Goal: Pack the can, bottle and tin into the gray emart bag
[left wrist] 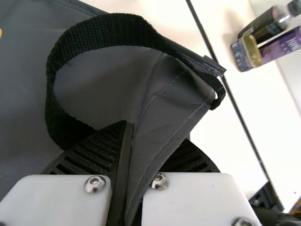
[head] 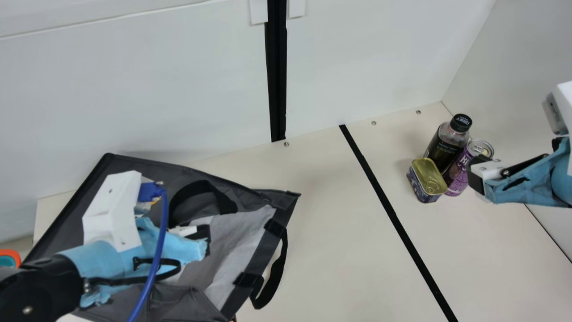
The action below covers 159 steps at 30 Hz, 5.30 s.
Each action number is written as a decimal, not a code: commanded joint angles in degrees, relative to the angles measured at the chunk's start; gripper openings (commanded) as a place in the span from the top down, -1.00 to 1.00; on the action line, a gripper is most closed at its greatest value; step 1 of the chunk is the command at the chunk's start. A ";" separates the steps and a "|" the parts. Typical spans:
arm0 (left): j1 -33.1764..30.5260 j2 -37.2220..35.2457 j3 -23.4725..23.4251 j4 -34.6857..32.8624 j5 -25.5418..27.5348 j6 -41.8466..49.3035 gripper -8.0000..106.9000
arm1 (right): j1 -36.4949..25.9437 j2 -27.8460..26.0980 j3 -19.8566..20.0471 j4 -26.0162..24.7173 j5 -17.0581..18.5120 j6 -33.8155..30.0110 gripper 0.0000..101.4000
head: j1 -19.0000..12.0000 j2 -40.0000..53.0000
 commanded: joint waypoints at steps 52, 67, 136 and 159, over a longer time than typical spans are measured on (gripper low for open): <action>9.28 1.55 -0.62 -14.57 3.34 9.58 0.68 | 0.00 0.00 0.00 -0.06 0.00 0.00 -0.79 | -1.30 -0.05; 9.28 1.55 -0.62 -14.57 3.34 9.58 0.68 | 3.30 -0.24 1.19 -4.05 -0.66 3.31 -0.79 | -1.30 -0.05; 9.28 1.55 -0.62 -14.57 3.34 9.58 0.68 | -6.95 26.39 -1.05 -0.18 -8.51 -1.60 -0.79 | -1.30 -0.05; 9.28 1.55 -0.62 -14.57 3.34 9.58 0.68 | -7.52 38.15 -6.35 0.60 -11.06 -3.39 -0.79 | -1.30 -0.05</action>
